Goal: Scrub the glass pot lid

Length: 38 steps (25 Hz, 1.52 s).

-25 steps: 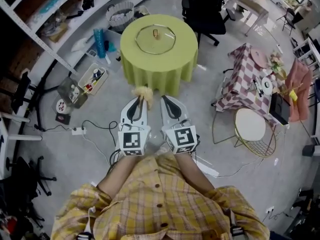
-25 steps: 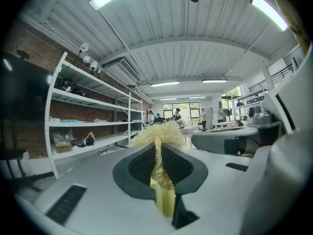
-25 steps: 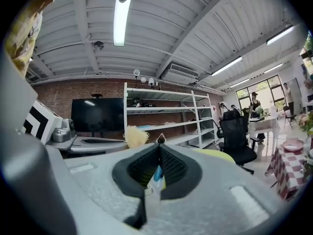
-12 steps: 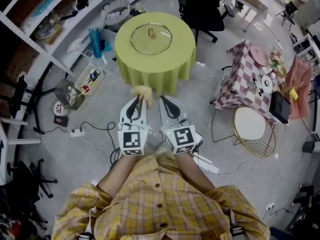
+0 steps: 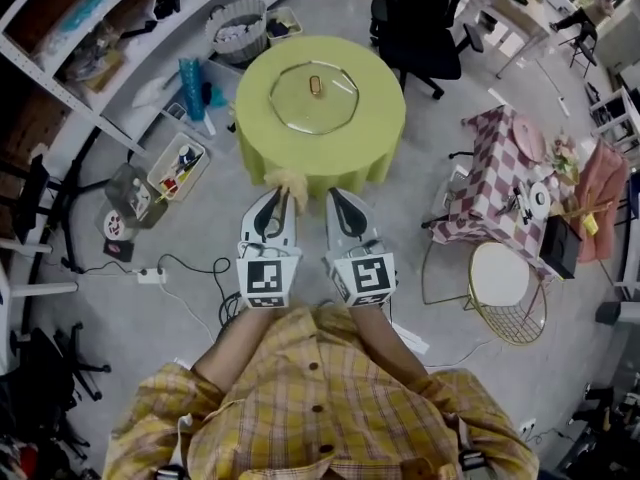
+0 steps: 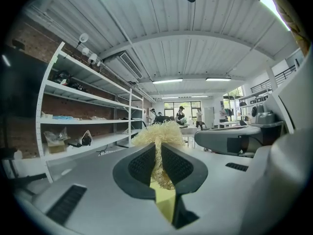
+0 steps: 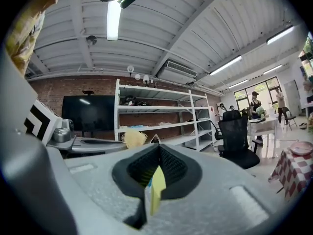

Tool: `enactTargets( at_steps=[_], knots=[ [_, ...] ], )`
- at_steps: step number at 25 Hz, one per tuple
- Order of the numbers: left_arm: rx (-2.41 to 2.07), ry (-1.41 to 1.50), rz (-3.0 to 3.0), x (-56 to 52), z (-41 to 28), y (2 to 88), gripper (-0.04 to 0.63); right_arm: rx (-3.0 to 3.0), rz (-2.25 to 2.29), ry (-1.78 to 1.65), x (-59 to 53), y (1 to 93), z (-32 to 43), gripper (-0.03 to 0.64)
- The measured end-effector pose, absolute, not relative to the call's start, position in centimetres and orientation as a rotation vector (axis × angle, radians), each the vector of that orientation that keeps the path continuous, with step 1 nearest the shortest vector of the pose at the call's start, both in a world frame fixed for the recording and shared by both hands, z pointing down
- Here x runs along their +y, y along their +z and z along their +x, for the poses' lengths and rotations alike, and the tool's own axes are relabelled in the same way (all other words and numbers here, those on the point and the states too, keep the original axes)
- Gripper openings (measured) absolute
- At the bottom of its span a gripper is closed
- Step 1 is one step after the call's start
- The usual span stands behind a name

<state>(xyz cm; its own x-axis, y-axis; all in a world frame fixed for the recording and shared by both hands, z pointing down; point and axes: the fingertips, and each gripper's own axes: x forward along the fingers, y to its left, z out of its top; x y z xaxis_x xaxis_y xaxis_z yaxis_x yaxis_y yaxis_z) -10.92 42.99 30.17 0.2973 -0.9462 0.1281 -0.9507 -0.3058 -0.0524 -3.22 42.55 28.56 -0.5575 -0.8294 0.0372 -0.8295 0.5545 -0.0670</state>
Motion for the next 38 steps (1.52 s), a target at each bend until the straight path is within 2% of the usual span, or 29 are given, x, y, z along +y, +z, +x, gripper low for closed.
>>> enactTargets(
  at_steps=[19,38],
  knots=[
    [-1.565,0.233,2.617,19.3,-18.9,29.2,0.04,-2.599,1.596,0.227,19.9,28.5,-12.1,-0.003],
    [-1.29,0.302,2.648,10.1,-16.9,33.5,0.04,-2.329,1.834,0.361,11.8,32.1,-9.0,-0.003]
  ],
)
